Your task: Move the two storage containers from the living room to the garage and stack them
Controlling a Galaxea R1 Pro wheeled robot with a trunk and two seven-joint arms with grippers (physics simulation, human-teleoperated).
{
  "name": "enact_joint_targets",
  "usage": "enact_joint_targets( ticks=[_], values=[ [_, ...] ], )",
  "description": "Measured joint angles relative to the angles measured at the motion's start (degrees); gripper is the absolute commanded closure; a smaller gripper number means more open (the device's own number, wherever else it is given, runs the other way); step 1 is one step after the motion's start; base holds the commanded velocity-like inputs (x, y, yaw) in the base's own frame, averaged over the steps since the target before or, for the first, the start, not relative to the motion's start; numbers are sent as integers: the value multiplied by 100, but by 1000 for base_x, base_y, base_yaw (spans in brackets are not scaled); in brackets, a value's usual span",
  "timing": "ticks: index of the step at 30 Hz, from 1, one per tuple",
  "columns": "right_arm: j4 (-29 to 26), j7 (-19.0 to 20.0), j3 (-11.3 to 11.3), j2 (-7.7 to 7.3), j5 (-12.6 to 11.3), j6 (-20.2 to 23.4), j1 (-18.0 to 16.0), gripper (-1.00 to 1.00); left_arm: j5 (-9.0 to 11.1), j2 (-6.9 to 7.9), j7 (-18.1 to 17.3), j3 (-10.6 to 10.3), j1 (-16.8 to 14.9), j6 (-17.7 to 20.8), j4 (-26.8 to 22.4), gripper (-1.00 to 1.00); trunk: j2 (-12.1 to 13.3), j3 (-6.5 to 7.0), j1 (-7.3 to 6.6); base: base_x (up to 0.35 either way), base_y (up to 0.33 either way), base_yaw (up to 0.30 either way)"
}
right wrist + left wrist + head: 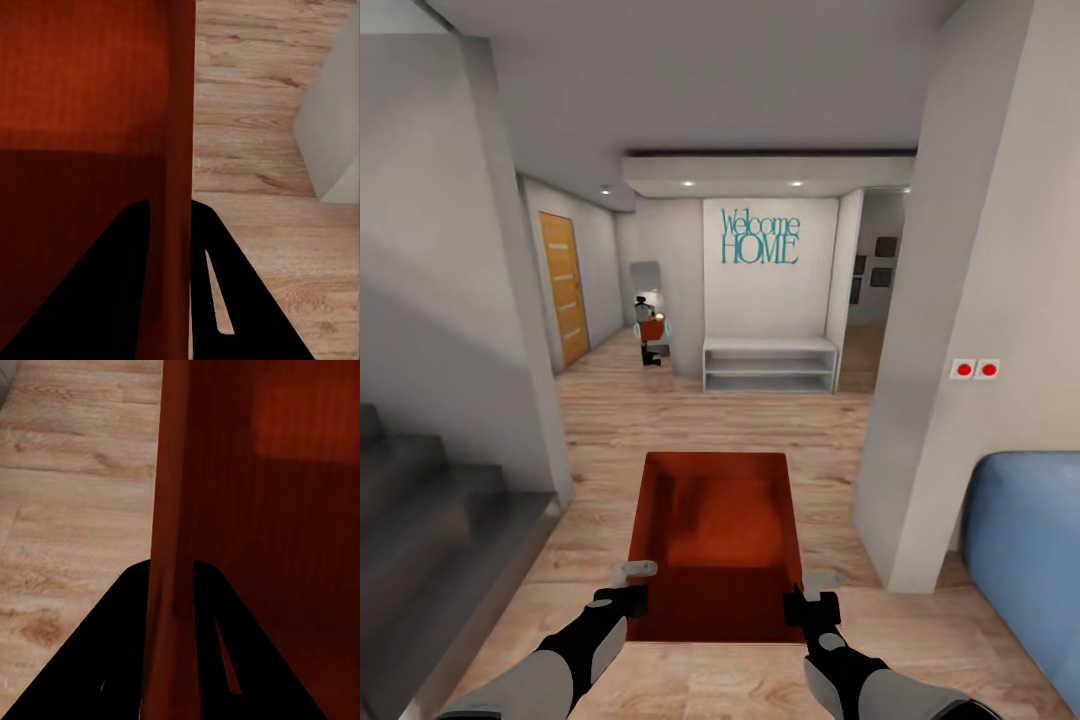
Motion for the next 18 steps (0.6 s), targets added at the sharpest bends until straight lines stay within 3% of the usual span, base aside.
enact_joint_targets(
  ticks=[18],
  values=[
    [1,-7,15,7,-14,4,-2,100,2,7,-9,1,0,0,1,100,0,0,0,322,0,0]
  ],
)
